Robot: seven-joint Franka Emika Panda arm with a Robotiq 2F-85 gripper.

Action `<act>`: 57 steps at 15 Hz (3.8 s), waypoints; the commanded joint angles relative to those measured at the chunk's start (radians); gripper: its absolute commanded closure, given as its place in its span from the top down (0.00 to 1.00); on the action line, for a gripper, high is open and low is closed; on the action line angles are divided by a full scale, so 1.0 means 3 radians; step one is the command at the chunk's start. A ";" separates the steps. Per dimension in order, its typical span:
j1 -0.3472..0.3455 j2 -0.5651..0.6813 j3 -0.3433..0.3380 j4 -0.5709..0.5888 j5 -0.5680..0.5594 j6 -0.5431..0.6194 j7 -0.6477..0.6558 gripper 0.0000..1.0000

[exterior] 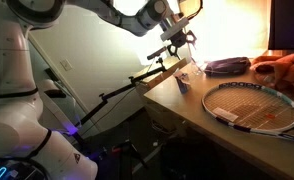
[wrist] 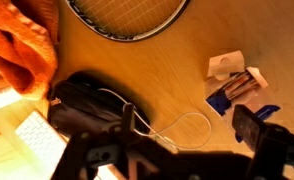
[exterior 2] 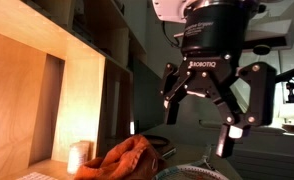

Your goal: Pick up two strips from the blue box and put them on the table.

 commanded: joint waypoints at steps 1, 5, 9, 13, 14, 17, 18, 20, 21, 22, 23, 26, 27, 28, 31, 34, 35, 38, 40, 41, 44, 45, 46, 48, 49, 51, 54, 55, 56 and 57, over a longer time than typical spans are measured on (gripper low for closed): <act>-0.0001 -0.0389 0.0023 -0.0496 -0.0056 0.0048 0.0150 1.00; -0.0039 -0.0567 0.0059 -0.0712 -0.0003 0.0034 0.0171 1.00; -0.0050 -0.0610 0.0065 -0.0779 0.0015 0.0007 0.0179 1.00; -0.0032 -0.0490 0.0064 -0.0607 0.0021 -0.0050 0.0175 1.00; -0.0036 -0.0461 0.0077 -0.0572 0.0051 -0.0041 0.0159 1.00; -0.0012 -0.0349 0.0067 -0.0454 0.0040 -0.0052 0.0201 1.00; -0.0011 -0.0314 0.0070 -0.0424 0.0046 -0.0037 0.0198 1.00; -0.0009 -0.0236 0.0073 -0.0354 0.0054 -0.0025 0.0188 1.00; -0.0007 -0.0199 0.0074 -0.0321 0.0062 -0.0031 0.0189 1.00; -0.0002 -0.0155 0.0073 -0.0284 0.0060 -0.0027 0.0188 1.00; 0.0002 -0.0114 0.0072 -0.0252 0.0064 -0.0017 0.0201 1.00; 0.0020 0.0014 0.0064 -0.0141 0.0065 -0.0020 0.0224 1.00; 0.0028 0.0055 0.0065 -0.0105 0.0066 -0.0034 0.0219 1.00; 0.0034 0.0092 0.0069 -0.0070 0.0072 -0.0054 0.0213 1.00; 0.0058 0.0200 0.0076 0.0026 0.0078 -0.0080 0.0201 1.00; 0.0084 0.0294 0.0092 0.0114 0.0094 -0.0114 0.0171 1.00; 0.0094 0.0319 0.0093 0.0139 0.0094 -0.0123 0.0173 1.00; 0.0116 0.0362 0.0089 0.0183 0.0100 -0.0146 0.0184 1.00; 0.0111 0.0374 0.0097 0.0193 0.0113 -0.0151 0.0163 1.00; 0.0118 0.0373 0.0087 0.0196 0.0103 -0.0151 0.0179 1.00; 0.0112 0.0378 0.0092 0.0193 0.0112 -0.0139 0.0172 1.00; 0.0095 0.0388 0.0115 0.0200 0.0140 -0.0148 0.0126 1.00; 0.0085 0.0400 0.0128 0.0207 0.0165 -0.0144 0.0108 1.00; 0.0093 0.0424 0.0118 0.0231 0.0176 -0.0158 0.0119 1.00; 0.0102 0.0447 0.0111 0.0258 0.0175 -0.0185 0.0120 1.00; 0.0109 0.0498 0.0100 0.0308 0.0169 -0.0229 0.0120 1.00; 0.0125 0.0565 0.0086 0.0376 0.0146 -0.0302 0.0127 1.00; 0.0128 0.0585 0.0086 0.0399 0.0145 -0.0320 0.0127 1.00; 0.0131 0.0600 0.0086 0.0415 0.0145 -0.0335 0.0127 1.00; 0.0133 0.0613 0.0086 0.0429 0.0143 -0.0345 0.0129 1.00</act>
